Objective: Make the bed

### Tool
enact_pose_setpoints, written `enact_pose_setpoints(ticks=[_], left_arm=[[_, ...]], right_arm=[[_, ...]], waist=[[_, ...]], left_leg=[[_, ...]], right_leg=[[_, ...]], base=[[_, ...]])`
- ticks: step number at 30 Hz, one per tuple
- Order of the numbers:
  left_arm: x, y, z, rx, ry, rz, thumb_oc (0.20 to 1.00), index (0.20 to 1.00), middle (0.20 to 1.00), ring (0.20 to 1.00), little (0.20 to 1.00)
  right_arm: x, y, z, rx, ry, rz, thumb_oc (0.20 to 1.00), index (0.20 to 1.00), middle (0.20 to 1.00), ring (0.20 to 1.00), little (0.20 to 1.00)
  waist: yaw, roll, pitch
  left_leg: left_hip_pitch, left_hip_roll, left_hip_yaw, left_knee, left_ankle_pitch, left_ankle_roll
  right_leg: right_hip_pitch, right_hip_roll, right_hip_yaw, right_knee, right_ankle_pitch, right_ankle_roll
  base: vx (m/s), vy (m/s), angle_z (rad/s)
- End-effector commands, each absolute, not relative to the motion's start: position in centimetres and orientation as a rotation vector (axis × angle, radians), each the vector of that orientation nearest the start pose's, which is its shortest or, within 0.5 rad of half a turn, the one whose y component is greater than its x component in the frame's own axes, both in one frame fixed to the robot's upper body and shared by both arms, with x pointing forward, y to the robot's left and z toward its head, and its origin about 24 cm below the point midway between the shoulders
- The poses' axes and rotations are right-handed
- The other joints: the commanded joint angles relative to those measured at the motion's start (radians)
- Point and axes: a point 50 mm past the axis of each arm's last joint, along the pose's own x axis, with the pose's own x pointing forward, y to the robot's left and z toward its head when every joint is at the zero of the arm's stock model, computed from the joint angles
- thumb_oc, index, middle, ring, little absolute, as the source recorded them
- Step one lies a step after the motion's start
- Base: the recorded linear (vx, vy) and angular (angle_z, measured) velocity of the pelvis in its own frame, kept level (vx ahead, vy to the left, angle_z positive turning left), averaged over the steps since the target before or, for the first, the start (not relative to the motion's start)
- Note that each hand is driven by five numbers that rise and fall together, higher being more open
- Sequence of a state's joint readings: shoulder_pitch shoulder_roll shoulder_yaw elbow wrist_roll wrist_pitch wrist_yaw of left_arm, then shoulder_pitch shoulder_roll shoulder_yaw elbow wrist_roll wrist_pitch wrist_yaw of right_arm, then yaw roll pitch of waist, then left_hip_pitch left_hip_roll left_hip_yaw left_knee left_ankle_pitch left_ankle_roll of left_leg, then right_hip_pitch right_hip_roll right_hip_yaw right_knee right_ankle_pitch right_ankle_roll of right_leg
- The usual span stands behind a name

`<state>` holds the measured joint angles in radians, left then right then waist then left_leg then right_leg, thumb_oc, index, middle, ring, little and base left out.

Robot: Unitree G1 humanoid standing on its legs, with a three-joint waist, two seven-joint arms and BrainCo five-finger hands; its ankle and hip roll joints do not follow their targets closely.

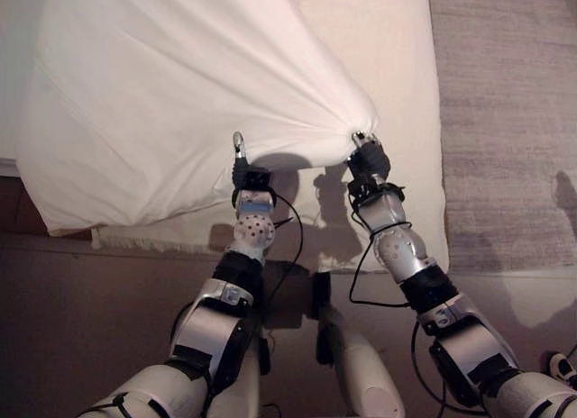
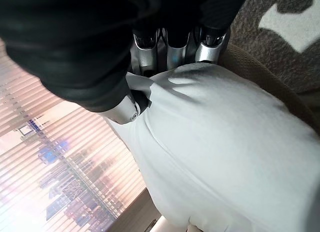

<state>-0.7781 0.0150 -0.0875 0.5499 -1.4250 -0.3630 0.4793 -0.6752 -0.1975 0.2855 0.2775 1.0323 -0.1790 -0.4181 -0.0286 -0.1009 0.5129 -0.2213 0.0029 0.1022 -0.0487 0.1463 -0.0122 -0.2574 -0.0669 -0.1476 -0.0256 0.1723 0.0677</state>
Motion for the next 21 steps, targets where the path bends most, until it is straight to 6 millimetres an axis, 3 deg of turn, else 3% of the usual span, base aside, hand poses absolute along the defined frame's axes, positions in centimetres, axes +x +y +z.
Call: enact_pose_setpoints(ticks=[1,5,11,21], left_arm=[[36.1,19.1,9.8,-1.315,-0.129,0.632,1.000,1.000,1.000,1.000,1.000],[35.5,19.5,8.7,-1.273,-0.114,0.669,1.000,1.000,1.000,1.000,1.000],[34.5,21.8,7.6,-1.205,-0.130,0.754,1.000,1.000,1.000,1.000,1.000],[34.6,24.8,8.8,-1.136,-0.202,0.791,1.000,1.000,1.000,1.000,1.000]], right_arm=[[33.2,-20.7,13.5,0.899,-0.338,-0.426,0.200,0.200,0.200,0.200,0.200],[33.2,-20.6,12.8,0.908,-0.319,-0.461,0.200,0.200,0.200,0.200,0.200],[33.3,-20.6,12.2,0.915,-0.300,-0.493,0.200,0.200,0.200,0.200,0.200],[32.9,-21.1,11.4,0.900,-0.288,-0.503,0.200,0.200,0.200,0.200,0.200]], waist=[[-0.005,0.000,-0.203],[0.004,0.002,-0.199],[0.022,0.006,-0.196],[0.022,0.014,-0.188]], left_leg=[[-0.003,-0.006,0.014,-0.038,-0.028,-0.051],[0.005,-0.006,0.012,-0.037,-0.032,-0.050],[0.007,-0.007,0.016,-0.033,-0.037,-0.048],[-0.007,-0.012,0.021,-0.036,-0.034,-0.054]], right_leg=[[-0.052,0.013,0.000,0.053,-0.038,0.048],[-0.042,0.009,-0.005,0.048,-0.037,0.051],[-0.037,0.003,-0.008,0.051,-0.041,0.052],[-0.039,-0.008,-0.030,0.056,-0.048,0.056]], base=[[0.02,0.006,0.03],[0.00,0.003,0.02],[0.01,0.006,0.02],[0.03,0.015,0.04]])
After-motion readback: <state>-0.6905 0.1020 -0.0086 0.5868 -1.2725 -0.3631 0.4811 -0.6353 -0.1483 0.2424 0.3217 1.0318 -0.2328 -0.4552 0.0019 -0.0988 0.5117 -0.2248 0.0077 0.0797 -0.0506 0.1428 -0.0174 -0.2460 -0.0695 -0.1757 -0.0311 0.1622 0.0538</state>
